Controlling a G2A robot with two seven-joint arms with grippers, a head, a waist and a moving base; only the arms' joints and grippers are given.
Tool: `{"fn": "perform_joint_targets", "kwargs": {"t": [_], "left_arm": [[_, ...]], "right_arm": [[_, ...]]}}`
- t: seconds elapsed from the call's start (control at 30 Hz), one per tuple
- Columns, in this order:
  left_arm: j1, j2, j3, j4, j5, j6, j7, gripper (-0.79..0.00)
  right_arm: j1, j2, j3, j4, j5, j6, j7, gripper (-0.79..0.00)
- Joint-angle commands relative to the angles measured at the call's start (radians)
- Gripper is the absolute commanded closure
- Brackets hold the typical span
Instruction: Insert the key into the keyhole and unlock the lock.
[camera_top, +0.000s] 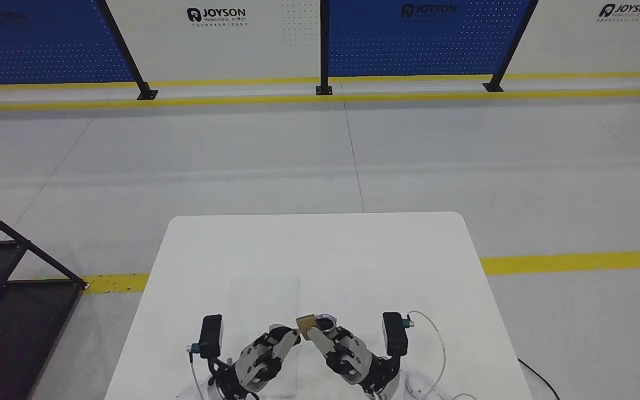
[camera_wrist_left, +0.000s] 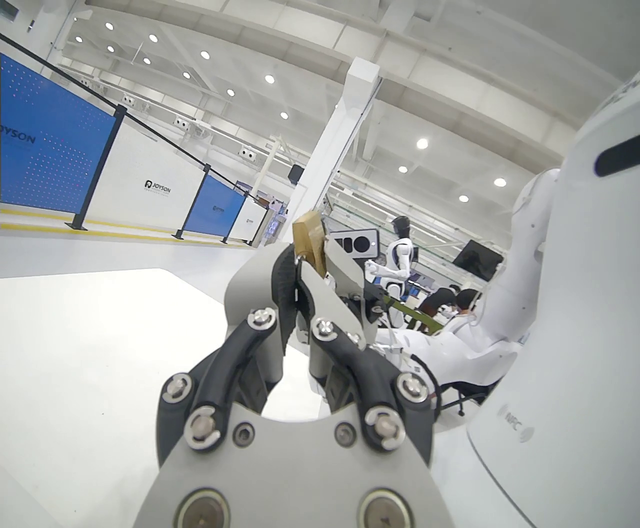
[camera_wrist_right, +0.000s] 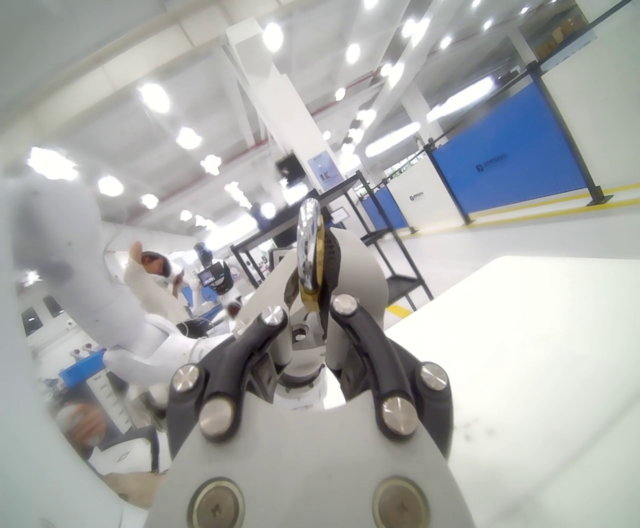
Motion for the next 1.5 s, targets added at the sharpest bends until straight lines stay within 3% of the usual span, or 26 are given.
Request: {"fn": "perform_joint_targets", "kwargs": {"t": [0.0, 0.27, 0.67, 1.1, 1.23, 1.47], "left_arm": [[0.002, -0.003, 0.002, -0.001, 0.042, 0.028, 0.035, 0.0], [0.004, -0.011, 0.016, 0.014, 0.191, 0.158, 0.161, 0.0], [-0.006, -0.011, 0.035, 0.032, 0.183, 0.119, 0.179, 0.0], [0.0, -0.018, 0.051, 0.027, 0.359, 0.363, 0.278, 0.0], [-0.003, -0.022, 0.056, 0.036, 0.408, 0.476, 0.323, 0.0], [-0.012, -0.03, 0.07, 0.05, 0.435, 0.599, 0.333, 0.0]], "right_arm": [[0.0, 0.0, 0.0, -0.001, 0.002, 0.002, 0.002, 0.0], [-0.004, 0.003, 0.002, -0.004, 0.009, 0.007, 0.011, 0.0], [-0.003, 0.005, -0.002, -0.007, -0.01, 0.022, 0.019, 0.0], [-0.005, 0.008, -0.004, -0.01, -0.013, 0.031, 0.016, 0.0], [-0.007, 0.009, -0.004, -0.011, -0.011, 0.036, 0.015, 0.0], [-0.007, 0.01, -0.006, -0.013, -0.012, 0.042, 0.014, 0.0]]}}
